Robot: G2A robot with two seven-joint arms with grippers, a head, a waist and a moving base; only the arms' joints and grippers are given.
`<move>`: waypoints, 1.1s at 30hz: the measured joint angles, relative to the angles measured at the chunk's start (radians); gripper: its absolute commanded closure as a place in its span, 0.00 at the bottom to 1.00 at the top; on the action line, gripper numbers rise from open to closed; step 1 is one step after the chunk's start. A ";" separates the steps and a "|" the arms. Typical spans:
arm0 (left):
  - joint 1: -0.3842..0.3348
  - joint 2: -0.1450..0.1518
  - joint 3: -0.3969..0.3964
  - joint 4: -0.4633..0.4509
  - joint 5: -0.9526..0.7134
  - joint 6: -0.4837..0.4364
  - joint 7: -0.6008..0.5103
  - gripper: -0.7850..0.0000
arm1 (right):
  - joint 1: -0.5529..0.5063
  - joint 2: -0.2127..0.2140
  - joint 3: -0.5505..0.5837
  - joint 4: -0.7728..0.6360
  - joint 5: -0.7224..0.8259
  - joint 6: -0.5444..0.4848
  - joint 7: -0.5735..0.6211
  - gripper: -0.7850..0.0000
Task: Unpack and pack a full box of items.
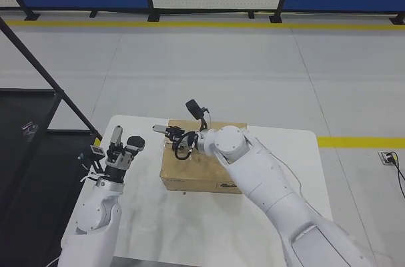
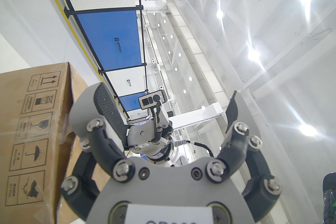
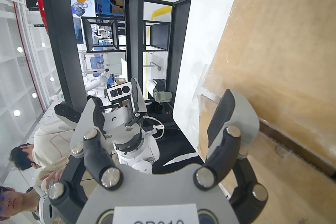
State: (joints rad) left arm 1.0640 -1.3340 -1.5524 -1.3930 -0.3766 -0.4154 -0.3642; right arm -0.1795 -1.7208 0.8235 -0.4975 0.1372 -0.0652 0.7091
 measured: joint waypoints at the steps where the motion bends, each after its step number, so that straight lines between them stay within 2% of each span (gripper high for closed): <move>1: 0.001 0.001 -0.002 0.000 -0.002 0.000 0.000 0.00 | 0.002 0.003 0.005 0.004 -0.003 -0.010 0.008 0.00; 9: -0.010 0.002 0.010 0.003 -0.002 0.006 -0.011 0.00 | -0.014 0.042 0.047 -0.030 -0.062 0.012 0.054 0.00; 15: -0.026 0.002 0.025 0.016 -0.001 0.009 -0.016 0.00 | -0.076 0.093 0.103 -0.152 -0.129 0.061 0.064 0.00; 25: -0.044 0.002 0.044 0.031 0.007 0.013 -0.016 0.00 | -0.299 0.193 0.227 -0.588 -0.344 0.252 0.087 0.00; 29: -0.048 0.002 0.049 0.031 0.008 0.013 -0.018 0.00 | -0.383 0.221 0.253 -0.751 -0.476 0.328 0.073 0.00; 33: -0.051 0.003 0.053 0.032 0.010 0.012 -0.018 0.00 | -0.434 0.235 0.263 -0.843 -0.566 0.381 0.062 0.00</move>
State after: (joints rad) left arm 1.0128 -1.3313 -1.4994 -1.3613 -0.3662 -0.4037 -0.3819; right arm -0.6131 -1.4857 1.0868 -1.3404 -0.4287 0.3158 0.7716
